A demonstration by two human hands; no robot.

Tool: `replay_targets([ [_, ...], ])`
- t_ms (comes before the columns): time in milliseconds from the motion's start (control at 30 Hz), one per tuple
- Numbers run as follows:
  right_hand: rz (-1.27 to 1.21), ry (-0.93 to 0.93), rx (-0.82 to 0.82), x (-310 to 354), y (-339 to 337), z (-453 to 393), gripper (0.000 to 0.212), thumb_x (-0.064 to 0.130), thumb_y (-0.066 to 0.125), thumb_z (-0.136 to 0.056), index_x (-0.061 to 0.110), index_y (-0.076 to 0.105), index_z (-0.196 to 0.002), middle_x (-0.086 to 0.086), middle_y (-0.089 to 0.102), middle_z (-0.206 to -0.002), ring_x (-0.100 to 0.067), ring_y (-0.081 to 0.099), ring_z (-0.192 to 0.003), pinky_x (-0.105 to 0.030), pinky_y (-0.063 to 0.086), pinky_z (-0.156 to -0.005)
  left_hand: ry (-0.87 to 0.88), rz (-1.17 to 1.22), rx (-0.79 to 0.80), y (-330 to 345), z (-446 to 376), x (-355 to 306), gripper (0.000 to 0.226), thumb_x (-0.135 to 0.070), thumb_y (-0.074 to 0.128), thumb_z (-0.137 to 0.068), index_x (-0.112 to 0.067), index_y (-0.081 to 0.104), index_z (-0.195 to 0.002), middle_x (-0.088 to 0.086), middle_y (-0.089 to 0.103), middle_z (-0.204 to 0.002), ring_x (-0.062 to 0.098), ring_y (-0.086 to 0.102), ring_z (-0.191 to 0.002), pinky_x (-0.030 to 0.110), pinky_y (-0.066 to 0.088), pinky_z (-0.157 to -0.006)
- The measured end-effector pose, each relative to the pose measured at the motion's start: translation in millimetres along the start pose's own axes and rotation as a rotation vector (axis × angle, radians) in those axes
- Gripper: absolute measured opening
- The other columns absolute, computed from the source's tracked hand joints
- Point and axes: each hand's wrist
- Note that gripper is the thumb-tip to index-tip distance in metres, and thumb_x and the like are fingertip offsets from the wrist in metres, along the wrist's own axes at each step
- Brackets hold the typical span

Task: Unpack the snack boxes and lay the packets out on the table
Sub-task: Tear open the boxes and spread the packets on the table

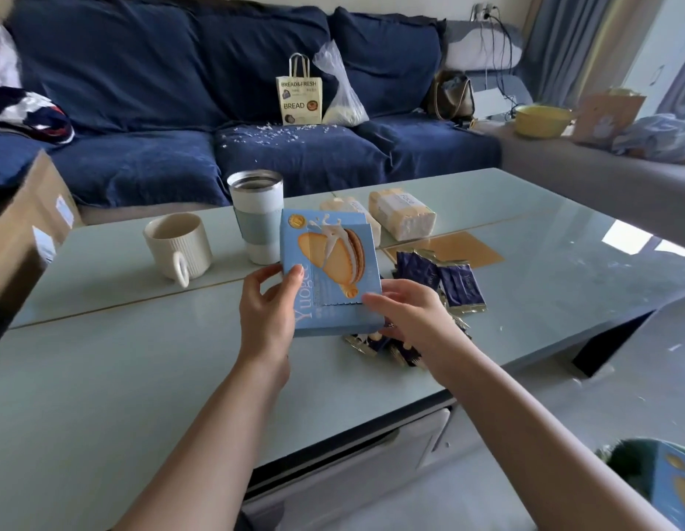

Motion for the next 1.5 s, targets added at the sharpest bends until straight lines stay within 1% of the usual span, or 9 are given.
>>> replay_targets([
  [67,-0.105,0.037,0.003,-0.7,-7.4,0.4,0.023,0.022,0.063,-0.093,0.0,0.068,-0.098,-0.016,0.073,-0.09,-0.017,0.064,-0.074,-0.036,0.058,-0.074,0.007,-0.003,0.033,1.8,4.1,1.6,0.031,-0.032,0.072,-0.086,-0.022,0.058,-0.112,0.0,0.075,-0.094,0.017,0.07,-0.08,0.035,0.056,-0.068],
  [167,-0.183,0.071,0.02,0.3,-16.8,1.1,0.018,0.022,0.059,-0.096,0.009,0.071,-0.092,0.004,0.075,-0.074,-0.008,0.068,-0.062,-0.021,0.055,-0.057,0.003,-0.017,0.07,3.1,9.2,6.2,0.03,-0.031,0.072,-0.086,-0.022,0.059,-0.112,0.003,0.075,-0.099,0.022,0.072,-0.089,0.041,0.057,-0.075],
  [333,-0.158,0.133,-0.024,-2.1,-17.9,0.2,0.013,0.016,0.063,-0.094,0.008,0.07,-0.102,-0.009,0.075,-0.094,-0.02,0.07,-0.079,-0.028,0.057,-0.067,0.015,-0.028,0.11,3.1,14.0,8.1,0.026,-0.027,0.071,-0.087,-0.022,0.059,-0.11,0.004,0.074,-0.102,0.027,0.071,-0.095,0.043,0.056,-0.078],
  [567,-0.056,0.071,-0.082,-0.1,-15.6,2.3,0.008,0.012,0.064,-0.092,0.015,0.069,-0.087,0.0,0.073,-0.082,-0.013,0.065,-0.075,-0.038,0.058,-0.082,0.031,-0.059,0.116,0.0,13.9,6.1,0.024,-0.028,0.073,-0.085,-0.024,0.06,-0.105,0.005,0.075,-0.098,0.033,0.069,-0.097,0.055,0.055,-0.086],
  [700,-0.054,0.076,-0.07,1.8,-15.8,2.8,0.008,0.017,0.066,-0.091,0.013,0.068,-0.098,-0.002,0.074,-0.09,-0.015,0.068,-0.083,-0.043,0.059,-0.086,-0.003,-0.052,0.114,-0.9,12.2,6.7,0.025,-0.031,0.074,-0.084,-0.025,0.061,-0.105,0.005,0.075,-0.1,0.032,0.07,-0.098,0.056,0.053,-0.087],
  [933,-0.2,0.142,0.058,1.4,-12.6,7.3,0.055,0.016,0.081,-0.077,0.018,0.052,-0.123,-0.007,0.074,-0.097,-0.017,0.073,-0.075,-0.03,0.057,-0.055,-0.058,-0.013,0.146,-0.6,14.7,2.9,0.033,-0.03,0.071,-0.085,-0.017,0.061,-0.114,0.007,0.074,-0.101,0.022,0.071,-0.08,0.034,0.056,-0.064],
  [1067,-0.189,0.138,0.083,3.0,-15.1,7.2,0.052,0.011,0.081,-0.077,0.013,0.056,-0.123,-0.009,0.075,-0.09,-0.018,0.073,-0.072,-0.032,0.059,-0.056,-0.063,-0.024,0.192,0.0,18.4,-0.3,0.047,-0.029,0.079,-0.074,-0.019,0.06,-0.116,0.007,0.074,-0.101,0.021,0.072,-0.079,0.034,0.056,-0.064],
  [1200,-0.054,0.127,0.03,0.7,-13.3,5.3,0.049,0.013,0.084,-0.074,0.011,0.057,-0.114,-0.009,0.074,-0.09,-0.018,0.073,-0.07,-0.03,0.059,-0.054,-0.047,-0.079,0.243,0.5,19.5,3.2,0.064,-0.029,0.086,-0.05,-0.031,0.056,-0.107,0.004,0.073,-0.106,0.025,0.071,-0.094,0.044,0.058,-0.08],
  [1500,-0.185,0.188,0.128,3.2,-24.3,6.7,0.043,0.01,0.08,-0.077,0.011,0.06,-0.115,-0.009,0.074,-0.09,-0.023,0.073,-0.071,-0.037,0.061,-0.059,-0.036,-0.11,0.264,-1.6,13.0,7.6,0.058,-0.011,0.088,-0.06,-0.034,0.054,-0.102,0.007,0.07,-0.112,0.029,0.069,-0.1,0.049,0.056,-0.088],
])
Point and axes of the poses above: each hand's wrist, its own z-axis away from the middle knuckle, its own y-axis out of the palm, x = y × z
